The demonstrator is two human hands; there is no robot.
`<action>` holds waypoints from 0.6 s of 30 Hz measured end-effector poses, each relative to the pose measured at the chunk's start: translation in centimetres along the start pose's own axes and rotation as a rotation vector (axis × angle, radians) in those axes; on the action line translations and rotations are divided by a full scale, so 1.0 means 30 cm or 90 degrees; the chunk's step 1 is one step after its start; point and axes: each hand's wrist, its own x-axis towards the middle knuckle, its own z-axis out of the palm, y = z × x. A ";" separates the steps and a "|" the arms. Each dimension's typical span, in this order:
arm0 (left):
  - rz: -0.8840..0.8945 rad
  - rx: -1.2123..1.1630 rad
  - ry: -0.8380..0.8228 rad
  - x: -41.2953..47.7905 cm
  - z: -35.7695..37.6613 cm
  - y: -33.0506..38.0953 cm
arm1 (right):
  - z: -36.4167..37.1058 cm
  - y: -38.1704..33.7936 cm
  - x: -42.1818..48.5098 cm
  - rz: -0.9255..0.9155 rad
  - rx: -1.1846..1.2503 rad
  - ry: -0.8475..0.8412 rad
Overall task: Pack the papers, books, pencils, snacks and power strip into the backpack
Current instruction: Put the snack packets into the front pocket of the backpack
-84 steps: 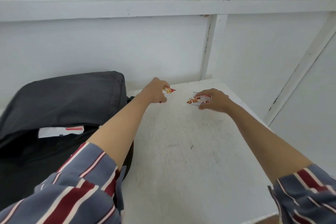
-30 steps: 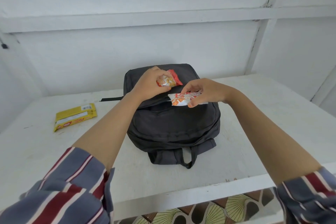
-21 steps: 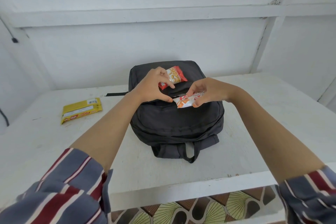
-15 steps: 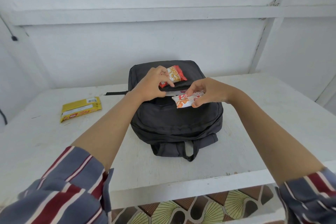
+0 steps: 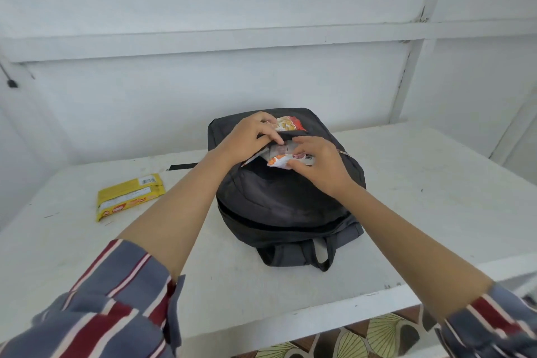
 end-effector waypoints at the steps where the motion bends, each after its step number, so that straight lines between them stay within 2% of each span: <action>1: 0.002 0.000 -0.012 0.002 0.001 -0.005 | 0.011 0.004 -0.001 -0.020 -0.060 0.029; 3: 0.001 -0.009 -0.034 0.005 0.003 -0.011 | 0.023 0.012 -0.006 -0.028 -0.103 0.062; 7: 0.017 0.000 -0.057 0.014 0.004 -0.014 | 0.023 0.009 -0.022 -0.030 -0.079 0.066; 12: 0.031 0.002 -0.067 0.026 0.009 -0.017 | 0.043 0.019 -0.023 -0.024 -0.139 0.145; 18: 0.022 -0.009 -0.057 0.034 0.008 -0.013 | 0.052 0.030 -0.003 0.019 -0.330 0.092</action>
